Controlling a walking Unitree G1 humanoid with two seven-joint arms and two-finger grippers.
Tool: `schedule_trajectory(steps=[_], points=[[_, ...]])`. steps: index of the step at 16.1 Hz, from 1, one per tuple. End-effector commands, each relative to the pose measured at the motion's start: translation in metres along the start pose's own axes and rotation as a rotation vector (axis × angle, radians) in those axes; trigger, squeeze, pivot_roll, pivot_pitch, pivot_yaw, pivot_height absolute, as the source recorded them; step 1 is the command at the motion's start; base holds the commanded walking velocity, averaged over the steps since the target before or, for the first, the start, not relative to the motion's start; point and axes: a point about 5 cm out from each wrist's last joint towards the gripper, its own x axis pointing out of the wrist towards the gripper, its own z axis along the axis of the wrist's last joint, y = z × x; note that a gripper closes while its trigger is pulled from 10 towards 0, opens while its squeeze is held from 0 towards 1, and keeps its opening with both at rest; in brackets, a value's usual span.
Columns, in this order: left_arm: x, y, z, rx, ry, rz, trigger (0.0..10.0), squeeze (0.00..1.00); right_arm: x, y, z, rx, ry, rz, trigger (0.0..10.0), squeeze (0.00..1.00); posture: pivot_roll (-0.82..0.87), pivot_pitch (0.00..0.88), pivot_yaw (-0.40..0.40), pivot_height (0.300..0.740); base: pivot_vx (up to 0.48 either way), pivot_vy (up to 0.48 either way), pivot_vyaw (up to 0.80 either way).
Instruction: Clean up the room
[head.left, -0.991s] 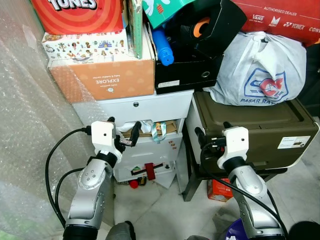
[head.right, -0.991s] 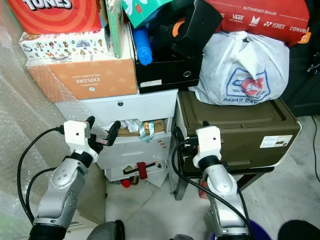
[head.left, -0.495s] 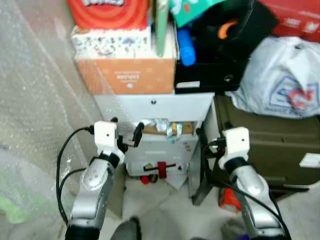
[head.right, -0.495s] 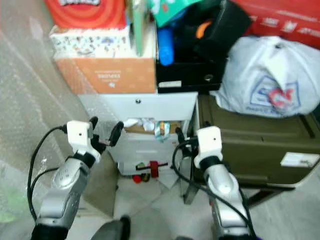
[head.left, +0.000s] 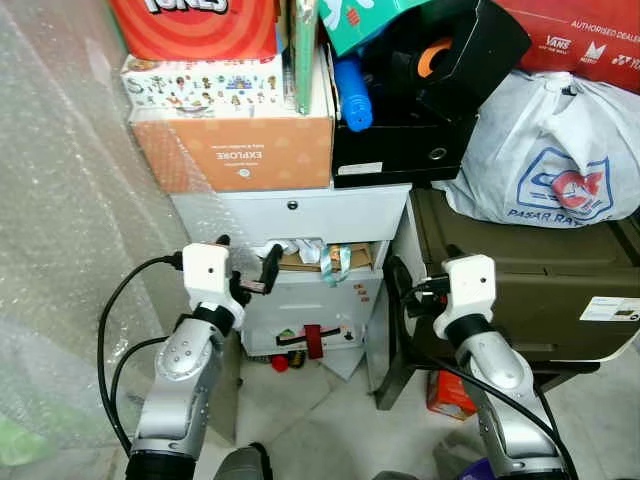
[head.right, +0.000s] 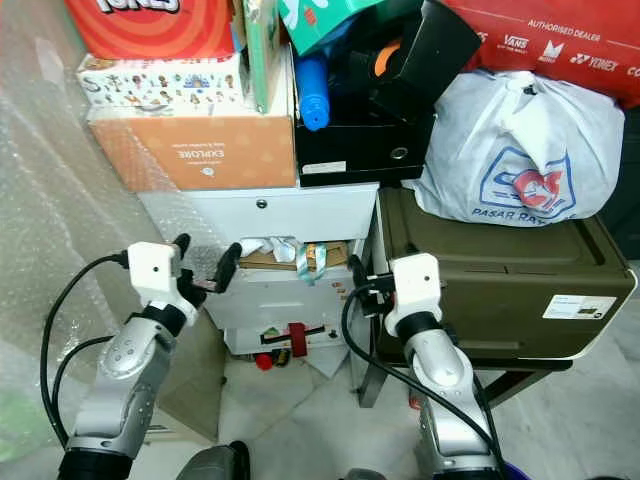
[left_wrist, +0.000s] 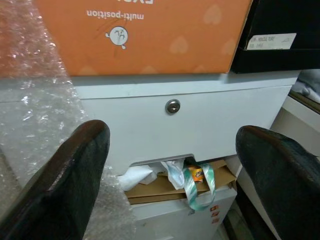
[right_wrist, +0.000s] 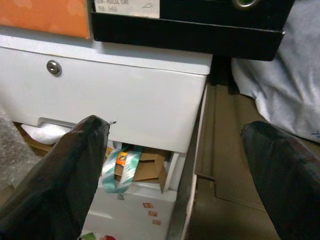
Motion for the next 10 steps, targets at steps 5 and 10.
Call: schedule_trajectory(steps=[5, 10], points=[[-0.0014, 0.0000, 0.0001, 0.006, 0.004, -0.005, 10.0, 0.00, -0.0003, -0.0022, -0.0008, 0.001, 0.010, -0.021, 10.0, 0.00, -0.03, 0.100, -0.004, 0.740, 0.000, 0.000, 0.00], [-0.0010, 0.0002, 0.0004, 0.004, 0.005, -0.002, 10.0, 0.00, 0.0004, -0.0029, -0.0007, 0.008, 0.011, -0.024, 10.0, 0.00, -0.03, 0.105, -0.006, 0.740, 0.000, 0.000, 0.00]])
